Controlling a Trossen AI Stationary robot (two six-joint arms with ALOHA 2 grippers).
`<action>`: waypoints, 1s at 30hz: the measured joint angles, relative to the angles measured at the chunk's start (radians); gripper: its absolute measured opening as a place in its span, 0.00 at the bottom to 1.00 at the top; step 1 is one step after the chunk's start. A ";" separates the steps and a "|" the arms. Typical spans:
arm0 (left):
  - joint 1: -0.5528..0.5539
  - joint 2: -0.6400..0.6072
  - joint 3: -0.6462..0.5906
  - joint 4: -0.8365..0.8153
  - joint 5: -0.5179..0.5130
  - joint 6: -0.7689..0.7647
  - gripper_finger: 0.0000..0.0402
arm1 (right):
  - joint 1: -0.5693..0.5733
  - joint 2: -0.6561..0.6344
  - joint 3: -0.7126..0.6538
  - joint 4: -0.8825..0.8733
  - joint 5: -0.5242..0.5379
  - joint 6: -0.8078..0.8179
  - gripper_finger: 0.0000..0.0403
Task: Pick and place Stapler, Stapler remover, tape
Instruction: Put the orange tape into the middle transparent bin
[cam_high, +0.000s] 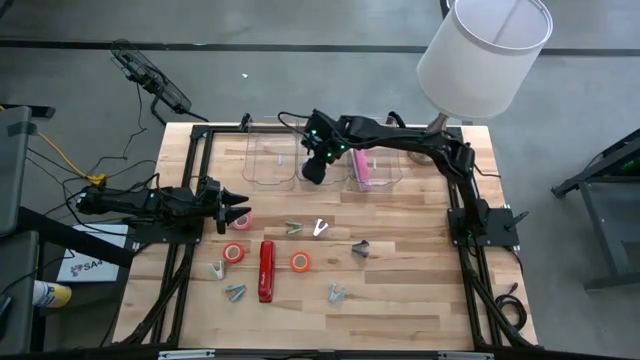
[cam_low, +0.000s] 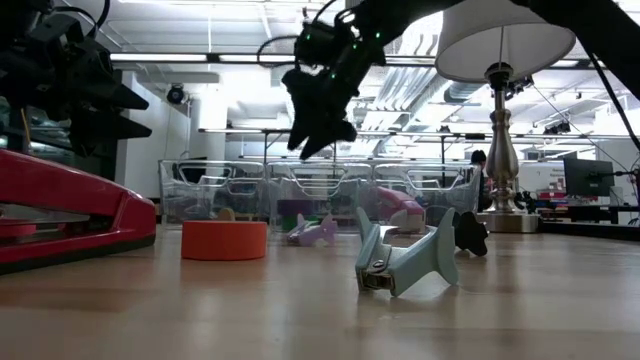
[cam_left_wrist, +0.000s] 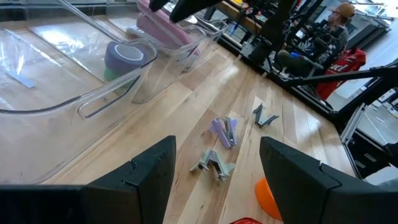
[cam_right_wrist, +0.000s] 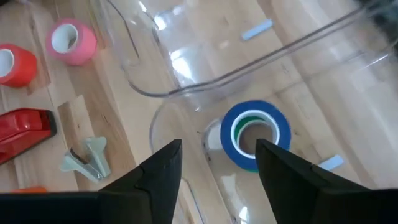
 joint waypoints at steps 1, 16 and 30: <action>0.000 0.000 0.000 0.000 0.000 0.000 0.57 | 0.006 -0.010 0.000 -0.001 0.006 -0.002 0.49; 0.000 0.000 0.000 0.000 0.000 0.000 0.57 | 0.182 -0.077 0.000 -0.138 0.097 0.028 0.50; 0.000 0.000 0.000 0.000 0.000 0.000 0.57 | 0.368 -0.056 0.000 -0.196 0.193 0.456 0.50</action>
